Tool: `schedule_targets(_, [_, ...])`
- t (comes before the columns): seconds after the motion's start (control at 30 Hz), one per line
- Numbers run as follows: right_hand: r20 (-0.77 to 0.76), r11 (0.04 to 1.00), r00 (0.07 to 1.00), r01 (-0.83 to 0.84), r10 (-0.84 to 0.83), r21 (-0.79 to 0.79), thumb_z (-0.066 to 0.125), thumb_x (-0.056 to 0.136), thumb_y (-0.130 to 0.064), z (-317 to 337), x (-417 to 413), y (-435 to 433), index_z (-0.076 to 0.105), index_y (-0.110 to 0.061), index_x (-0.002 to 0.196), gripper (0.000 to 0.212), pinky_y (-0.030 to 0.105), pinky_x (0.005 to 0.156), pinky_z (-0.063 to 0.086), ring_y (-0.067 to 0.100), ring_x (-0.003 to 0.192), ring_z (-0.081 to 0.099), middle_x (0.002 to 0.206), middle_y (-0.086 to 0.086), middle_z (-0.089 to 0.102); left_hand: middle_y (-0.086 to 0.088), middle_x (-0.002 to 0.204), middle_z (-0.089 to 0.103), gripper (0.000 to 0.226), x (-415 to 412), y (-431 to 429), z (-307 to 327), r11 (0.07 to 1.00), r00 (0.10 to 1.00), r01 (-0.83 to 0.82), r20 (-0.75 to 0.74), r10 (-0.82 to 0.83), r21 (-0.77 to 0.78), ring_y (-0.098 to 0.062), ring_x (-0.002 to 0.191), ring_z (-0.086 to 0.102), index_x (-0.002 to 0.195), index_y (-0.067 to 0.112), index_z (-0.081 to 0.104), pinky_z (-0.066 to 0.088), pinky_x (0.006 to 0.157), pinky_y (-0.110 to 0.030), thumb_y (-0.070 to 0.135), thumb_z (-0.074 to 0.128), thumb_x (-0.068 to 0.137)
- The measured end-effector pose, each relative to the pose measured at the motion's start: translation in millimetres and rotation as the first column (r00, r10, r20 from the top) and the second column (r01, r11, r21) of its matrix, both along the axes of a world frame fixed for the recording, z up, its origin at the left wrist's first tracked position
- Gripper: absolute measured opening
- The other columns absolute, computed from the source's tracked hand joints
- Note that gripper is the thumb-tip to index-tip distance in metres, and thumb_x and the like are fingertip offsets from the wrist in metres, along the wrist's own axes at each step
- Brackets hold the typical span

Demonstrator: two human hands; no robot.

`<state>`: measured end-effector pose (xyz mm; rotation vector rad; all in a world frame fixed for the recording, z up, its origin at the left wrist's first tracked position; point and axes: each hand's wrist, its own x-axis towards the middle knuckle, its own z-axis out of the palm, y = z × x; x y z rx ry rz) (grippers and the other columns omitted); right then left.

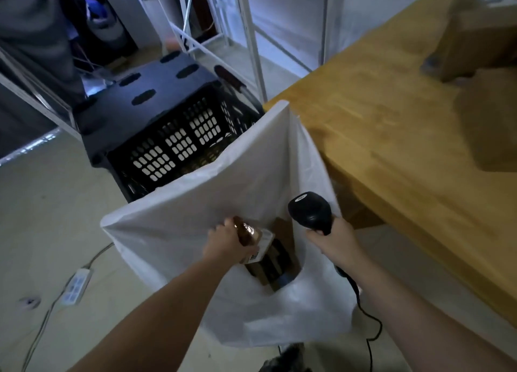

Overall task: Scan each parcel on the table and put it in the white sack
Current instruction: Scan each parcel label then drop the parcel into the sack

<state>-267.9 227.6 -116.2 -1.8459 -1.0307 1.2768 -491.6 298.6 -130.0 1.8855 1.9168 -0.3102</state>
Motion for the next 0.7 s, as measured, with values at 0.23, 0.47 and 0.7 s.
schedule_targets(0.23, [0.064, 0.998, 0.997, -0.048, 0.051, -0.041, 0.068, 0.087, -0.014, -44, -26, 29, 0.049, -0.022, 0.069, 0.027, 0.024, 0.058, 0.04, 0.013, 0.058, 0.053, 0.056, -0.003, 0.05, -0.014, 0.146, 0.029, 0.095, -23, 24, -64, 0.969, 0.965, 0.247, -0.094, -0.245, 0.013, -0.033, 0.135, 0.028, 0.149, 0.015, 0.017, 0.04, 0.099, -0.039, 0.052, 0.07, 0.079])
schedule_targets(0.47, [0.136, 0.999, 0.991, -0.004, 0.01, -0.041, 0.067, 0.086, -0.012, -34, -20, 36, 0.046, -0.018, 0.064, 0.031, 0.023, 0.053, 0.036, 0.012, 0.055, 0.05, 0.054, -0.001, 0.048, -0.011, 0.129, 0.047, 0.066, 9, 40, -52, 0.931, 0.931, 0.359, 0.054, -0.362, 0.061, -0.031, 0.12, 0.044, 0.142, 0.015, 0.032, 0.045, 0.091, -0.039, 0.04, 0.061, 0.089])
schedule_targets(0.7, [0.189, 0.977, 0.958, 0.211, -0.214, 0.04, 0.071, 0.08, -0.012, 19, 20, 13, 0.037, -0.017, 0.053, 0.043, 0.027, 0.052, 0.028, 0.013, 0.046, 0.037, 0.042, -0.009, 0.036, -0.008, 0.13, 0.054, 0.052, 82, 42, 18, 0.903, 0.837, 0.406, 0.341, -0.429, 0.14, -0.027, 0.116, 0.051, 0.138, 0.017, 0.039, 0.046, 0.092, -0.038, 0.037, 0.056, 0.093])
